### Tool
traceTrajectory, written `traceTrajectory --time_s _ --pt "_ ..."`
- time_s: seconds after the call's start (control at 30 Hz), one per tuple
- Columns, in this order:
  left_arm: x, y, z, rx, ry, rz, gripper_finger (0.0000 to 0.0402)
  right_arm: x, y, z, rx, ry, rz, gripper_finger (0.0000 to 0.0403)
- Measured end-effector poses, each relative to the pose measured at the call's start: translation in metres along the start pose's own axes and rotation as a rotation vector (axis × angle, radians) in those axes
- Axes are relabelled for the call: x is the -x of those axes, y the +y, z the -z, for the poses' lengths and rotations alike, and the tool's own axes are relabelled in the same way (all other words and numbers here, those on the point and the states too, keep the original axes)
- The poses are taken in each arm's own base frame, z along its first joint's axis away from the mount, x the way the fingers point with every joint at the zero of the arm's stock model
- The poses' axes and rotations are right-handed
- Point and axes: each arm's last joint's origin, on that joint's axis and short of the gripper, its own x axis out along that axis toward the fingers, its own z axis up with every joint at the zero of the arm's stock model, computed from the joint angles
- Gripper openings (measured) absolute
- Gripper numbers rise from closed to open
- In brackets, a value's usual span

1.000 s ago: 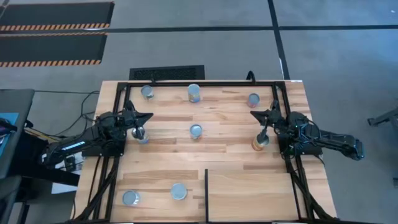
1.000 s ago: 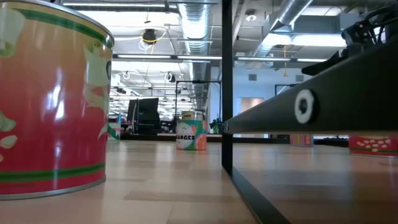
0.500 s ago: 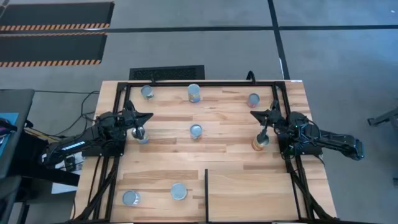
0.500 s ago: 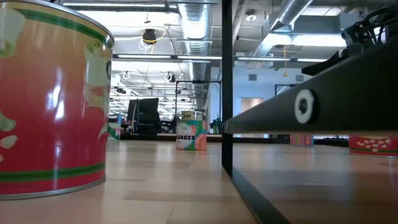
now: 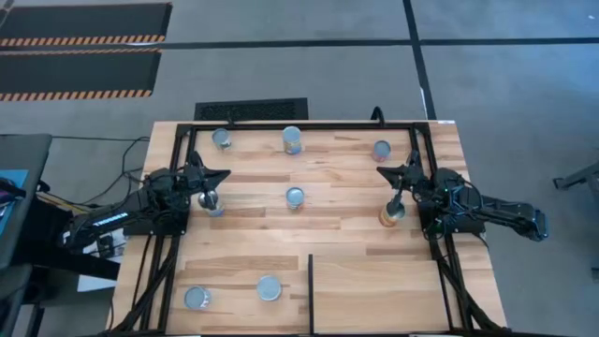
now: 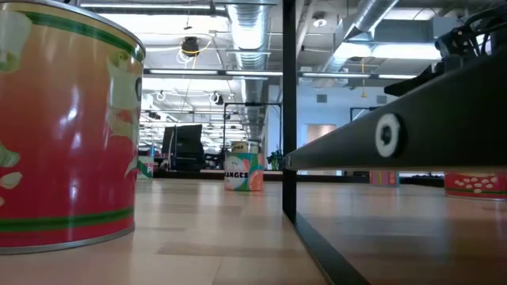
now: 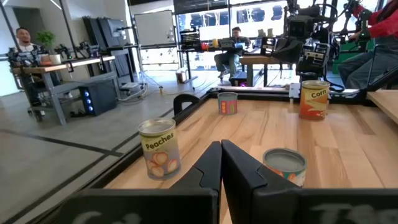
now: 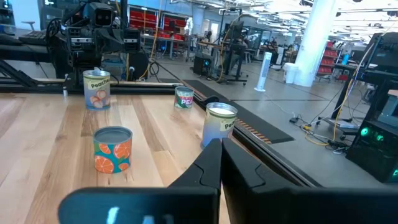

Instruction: Pick and place cans onto a shelf

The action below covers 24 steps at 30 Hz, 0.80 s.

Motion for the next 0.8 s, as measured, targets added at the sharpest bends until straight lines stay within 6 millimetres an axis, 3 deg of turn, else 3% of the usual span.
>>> traceTrajectory --time_s 0.17,0.37,0.67,0.8 --pt "0.0 0.0 0.0 -0.13 -0.003 -0.001 0.0 0.0 0.0 0.0 0.0 0.0 0.0 0.0031" --pt "0.0 0.0 0.0 -0.13 -0.001 -0.001 0.0 0.0 0.0 0.0 0.0 0.0 0.0 0.0031" --pt "0.0 0.0 -0.001 0.083 -0.009 0.0 0.0 0.0 0.0 -0.001 -0.083 -0.009 -0.001 0.0031" --pt "0.0 0.0 -0.001 0.174 -0.008 0.0 0.0 0.001 -0.002 -0.012 -0.133 -0.126 0.014 0.0031"
